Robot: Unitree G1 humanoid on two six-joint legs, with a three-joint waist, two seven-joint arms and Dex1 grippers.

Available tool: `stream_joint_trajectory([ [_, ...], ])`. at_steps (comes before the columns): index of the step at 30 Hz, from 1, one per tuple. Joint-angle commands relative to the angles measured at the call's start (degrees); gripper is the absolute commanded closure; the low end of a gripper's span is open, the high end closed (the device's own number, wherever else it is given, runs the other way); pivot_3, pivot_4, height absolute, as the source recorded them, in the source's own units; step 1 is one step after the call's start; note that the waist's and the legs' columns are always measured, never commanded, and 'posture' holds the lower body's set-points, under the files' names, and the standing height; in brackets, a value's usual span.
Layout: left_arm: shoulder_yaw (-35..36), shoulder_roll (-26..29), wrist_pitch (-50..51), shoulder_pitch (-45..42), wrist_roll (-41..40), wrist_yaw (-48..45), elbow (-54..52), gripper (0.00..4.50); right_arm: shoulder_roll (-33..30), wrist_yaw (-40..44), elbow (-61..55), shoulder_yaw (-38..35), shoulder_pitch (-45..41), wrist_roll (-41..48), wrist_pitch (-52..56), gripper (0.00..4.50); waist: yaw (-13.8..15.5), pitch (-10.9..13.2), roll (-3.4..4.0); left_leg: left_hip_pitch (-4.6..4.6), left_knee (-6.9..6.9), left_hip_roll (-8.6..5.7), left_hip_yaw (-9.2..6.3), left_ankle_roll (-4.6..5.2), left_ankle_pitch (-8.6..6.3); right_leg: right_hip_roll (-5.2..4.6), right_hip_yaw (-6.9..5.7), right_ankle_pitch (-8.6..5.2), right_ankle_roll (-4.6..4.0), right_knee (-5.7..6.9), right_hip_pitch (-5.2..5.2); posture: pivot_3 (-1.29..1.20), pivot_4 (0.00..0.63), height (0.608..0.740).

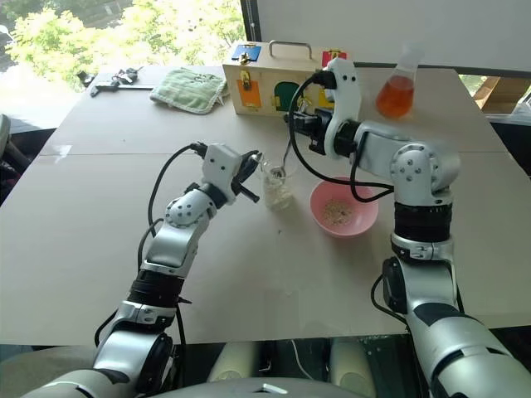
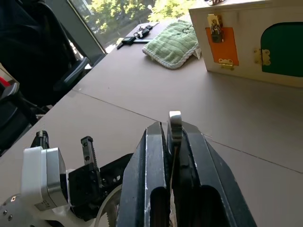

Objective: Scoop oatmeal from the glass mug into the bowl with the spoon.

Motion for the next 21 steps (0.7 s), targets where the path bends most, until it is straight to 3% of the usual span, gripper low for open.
stream_joint_trajectory([
  [1, 0.98, -0.20, -1.30, 0.75, 0.45, 1.43, 1.94, 4.47, -0.81, -1.78, -2.60, -3.27, -1.87, 0.71, 0.03, 4.50, 0.00, 0.00, 0.00, 0.00, 0.00, 0.00, 0.00, 0.00, 0.00, 0.00, 0.00, 0.00, 0.00, 0.00, 0.00, 0.00, 0.150, 0.740],
  [10, 2.57, -1.51, -2.45, 0.80, -0.82, 3.31, 3.22, 4.47, 3.71, -10.96, -2.51, -12.98, -1.63, 7.43, 4.07, 4.50, -0.03, 0.00, 0.00, 0.00, 0.00, 0.01, 0.01, 0.00, 0.00, 0.00, 0.01, 0.00, 0.00, 0.01, 0.00, 0.00, 0.150, 0.740],
  [21, 2.31, -4.13, -7.94, -0.07, -1.03, 4.57, 7.60, 4.47, 9.77, -32.06, -1.25, -27.65, -0.16, 22.38, 5.38, 4.50, 0.06, -0.01, 0.02, 0.00, -0.01, 0.01, 0.02, 0.00, 0.00, -0.01, 0.01, 0.00, 0.00, 0.01, 0.01, 0.00, 0.150, 0.740],
])
